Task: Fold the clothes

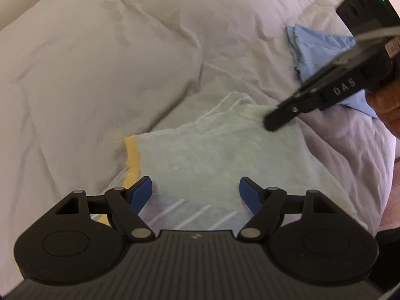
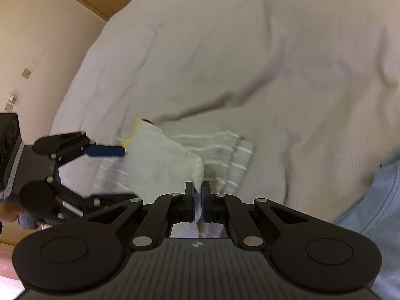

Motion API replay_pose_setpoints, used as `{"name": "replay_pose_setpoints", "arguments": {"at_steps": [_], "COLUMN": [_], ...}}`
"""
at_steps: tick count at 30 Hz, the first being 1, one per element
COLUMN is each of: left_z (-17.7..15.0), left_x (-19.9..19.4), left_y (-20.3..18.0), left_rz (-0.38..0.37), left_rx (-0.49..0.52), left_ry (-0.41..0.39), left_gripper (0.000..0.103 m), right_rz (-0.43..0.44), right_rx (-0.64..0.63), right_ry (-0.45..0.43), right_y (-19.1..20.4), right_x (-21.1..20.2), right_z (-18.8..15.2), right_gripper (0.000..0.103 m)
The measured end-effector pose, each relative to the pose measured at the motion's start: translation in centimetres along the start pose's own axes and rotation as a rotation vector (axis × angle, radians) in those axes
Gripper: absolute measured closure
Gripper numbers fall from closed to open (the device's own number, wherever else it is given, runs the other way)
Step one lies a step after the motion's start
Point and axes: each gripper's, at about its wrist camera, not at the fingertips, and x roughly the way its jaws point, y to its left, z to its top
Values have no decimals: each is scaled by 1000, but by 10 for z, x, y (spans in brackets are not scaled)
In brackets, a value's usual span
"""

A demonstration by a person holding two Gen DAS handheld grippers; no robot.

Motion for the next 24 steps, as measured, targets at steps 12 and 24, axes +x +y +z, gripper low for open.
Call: {"name": "replay_pose_setpoints", "arguments": {"at_steps": [12, 24], "left_z": [19, 39], "left_x": [28, 58], "left_y": [15, -8], "left_rz": [-29, -70], "left_rx": [-96, -22], "left_ry": [40, 72], "left_gripper": [30, 27], "right_rz": [23, 55], "right_rx": [52, 86], "right_ry": [15, -7], "right_y": [-13, -21], "right_x": [12, 19], "right_z": [5, 14], "right_gripper": [72, 95]}}
